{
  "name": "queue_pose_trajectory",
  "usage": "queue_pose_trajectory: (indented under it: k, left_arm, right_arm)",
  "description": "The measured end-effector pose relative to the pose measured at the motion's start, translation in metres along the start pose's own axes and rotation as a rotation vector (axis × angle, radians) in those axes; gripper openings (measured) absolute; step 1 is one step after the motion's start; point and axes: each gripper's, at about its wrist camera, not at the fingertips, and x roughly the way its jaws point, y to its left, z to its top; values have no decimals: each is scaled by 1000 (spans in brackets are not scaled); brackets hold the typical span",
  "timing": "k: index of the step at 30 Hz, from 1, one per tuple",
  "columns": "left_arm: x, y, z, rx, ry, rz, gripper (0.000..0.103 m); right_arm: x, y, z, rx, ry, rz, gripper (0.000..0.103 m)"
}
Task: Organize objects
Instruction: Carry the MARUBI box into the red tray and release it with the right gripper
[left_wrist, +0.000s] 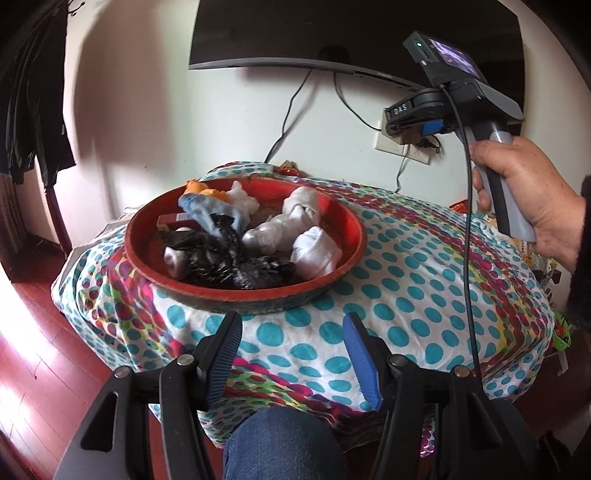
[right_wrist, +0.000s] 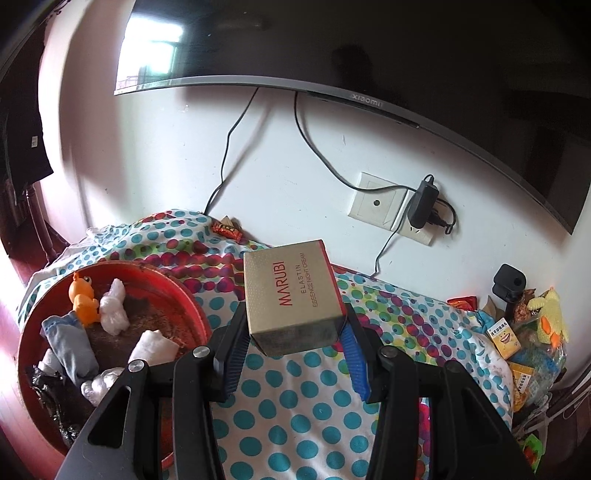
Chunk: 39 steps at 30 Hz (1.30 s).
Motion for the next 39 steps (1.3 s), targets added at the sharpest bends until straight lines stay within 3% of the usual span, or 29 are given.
queue_pose_trajectory:
  k: [11,30,39]
  left_arm:
    - [-3,22,0,-68,7,20,58]
    - [20,54,0,-173,74,26,58]
    - [25,60,0,-197,92,29,58]
  right_arm:
    - [1,58,-6,-58,34,97,45]
    - [68,174,-18,-88,186,384,45]
    - [101,191,-31,-91,284,351,45]
